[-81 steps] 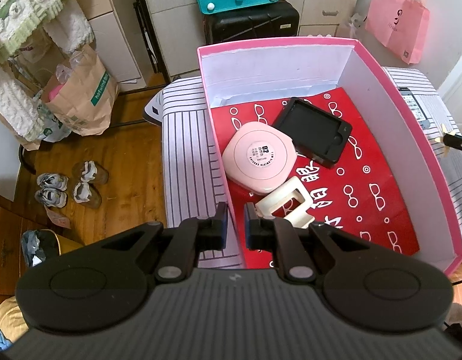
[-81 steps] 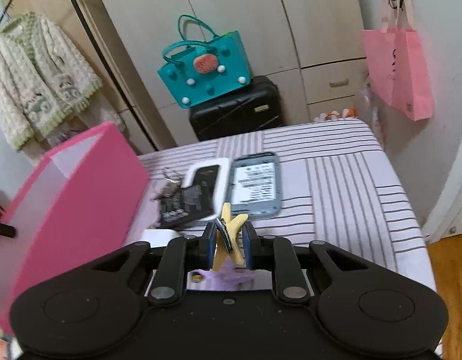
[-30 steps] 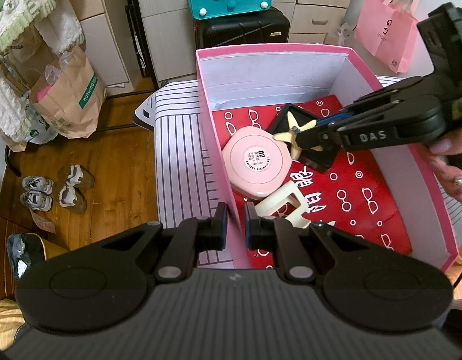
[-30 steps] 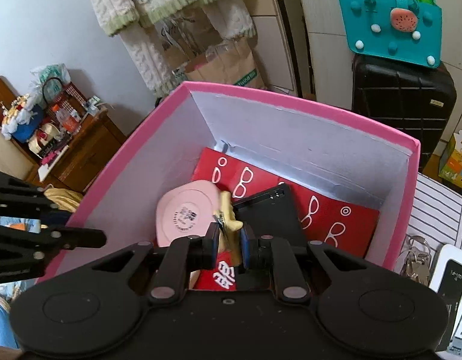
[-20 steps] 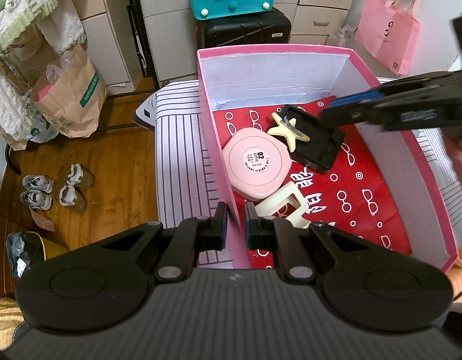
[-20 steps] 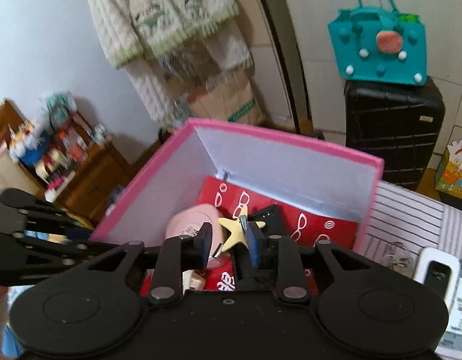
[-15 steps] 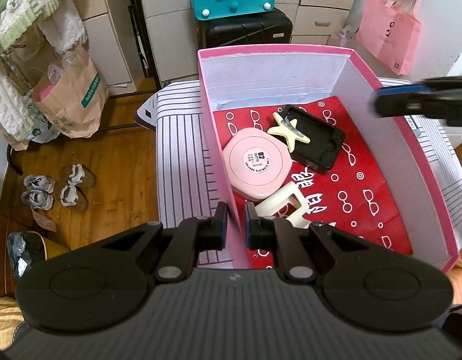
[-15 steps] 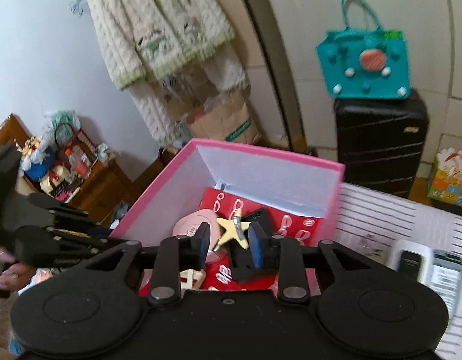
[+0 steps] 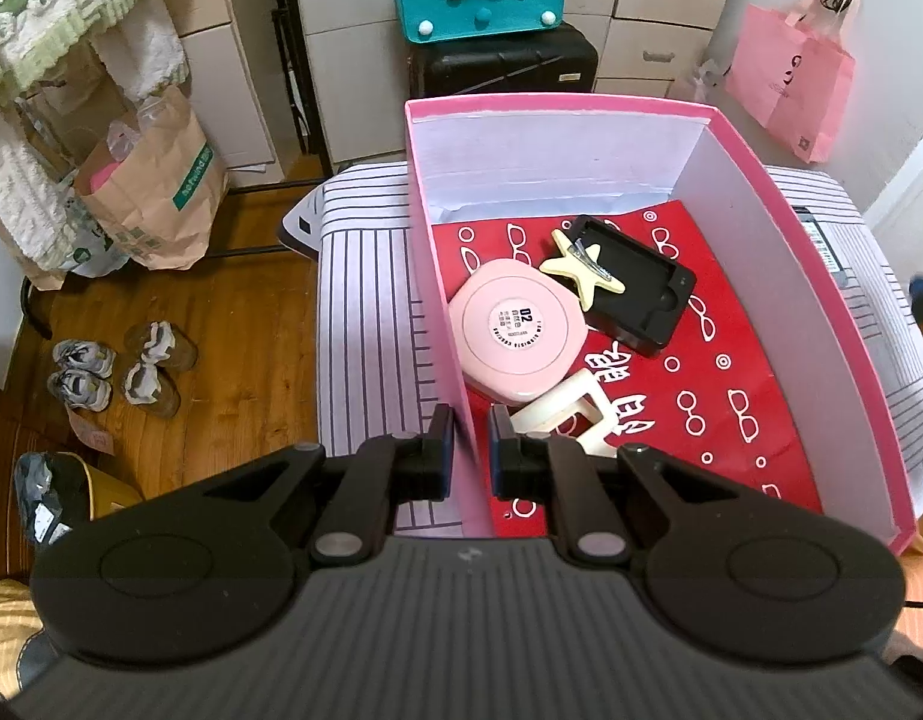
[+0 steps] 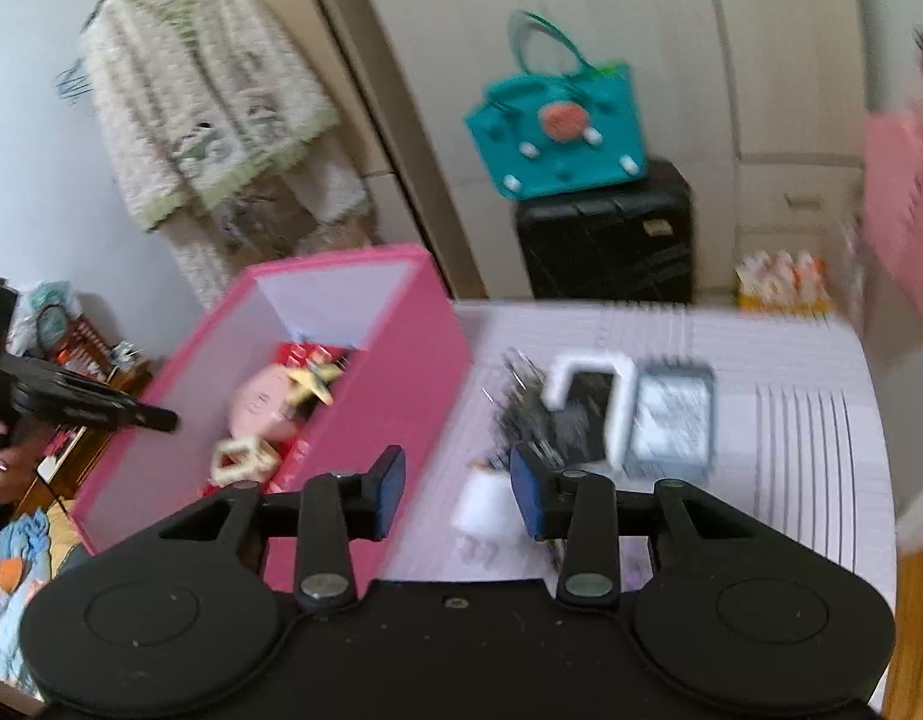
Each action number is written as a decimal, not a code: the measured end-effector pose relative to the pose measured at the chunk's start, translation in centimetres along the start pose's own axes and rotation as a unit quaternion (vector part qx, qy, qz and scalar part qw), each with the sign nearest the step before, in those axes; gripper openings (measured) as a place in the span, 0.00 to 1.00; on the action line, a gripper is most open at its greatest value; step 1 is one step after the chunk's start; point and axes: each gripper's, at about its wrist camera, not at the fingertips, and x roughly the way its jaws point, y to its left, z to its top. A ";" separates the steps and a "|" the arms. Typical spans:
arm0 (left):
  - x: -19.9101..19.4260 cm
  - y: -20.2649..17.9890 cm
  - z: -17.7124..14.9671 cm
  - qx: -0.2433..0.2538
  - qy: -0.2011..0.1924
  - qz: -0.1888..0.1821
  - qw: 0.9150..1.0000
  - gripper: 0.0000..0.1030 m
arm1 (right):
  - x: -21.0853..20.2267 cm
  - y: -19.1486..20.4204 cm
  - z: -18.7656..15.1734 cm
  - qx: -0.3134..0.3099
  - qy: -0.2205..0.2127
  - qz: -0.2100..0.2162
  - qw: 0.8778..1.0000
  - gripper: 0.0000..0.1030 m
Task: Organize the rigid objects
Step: 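Return the right gripper to the bed and grasp the purple starfish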
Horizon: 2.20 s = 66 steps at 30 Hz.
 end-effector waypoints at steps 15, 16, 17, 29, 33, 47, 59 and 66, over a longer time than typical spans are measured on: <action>0.1 -0.7 0.2 0.000 0.007 0.021 1.000 0.10 | 2.9 -4.6 -7.2 0.029 0.006 -0.062 0.998 0.52; 0.1 -0.8 0.2 -0.001 0.006 0.022 1.000 0.10 | 3.0 -4.7 -7.4 0.024 0.004 -0.067 0.997 0.52; 0.1 -0.8 0.1 -0.001 0.006 0.022 1.000 0.10 | 3.1 -4.6 -7.5 0.016 0.002 -0.074 0.997 0.53; 0.1 -0.6 0.1 -0.007 0.007 0.019 1.000 0.10 | 4.8 -2.8 -8.4 -0.095 -0.012 -0.129 0.987 0.66; 0.1 -0.6 0.1 -0.008 0.007 0.019 1.000 0.10 | 4.8 -3.5 -8.3 -0.082 -0.019 -0.122 0.989 0.68; 0.1 -0.3 0.0 -0.014 0.009 0.011 1.000 0.10 | 3.6 -3.9 -8.0 -0.049 -0.035 -0.114 0.992 0.38; 0.0 -0.1 -0.1 -0.016 0.010 0.009 1.000 0.10 | 2.5 -5.4 -7.2 0.003 -0.034 -0.097 0.995 0.37; -0.1 -0.2 -0.2 -0.008 0.006 0.013 1.000 0.10 | 0.5 -4.4 -5.5 -0.001 -0.045 -0.070 0.997 0.37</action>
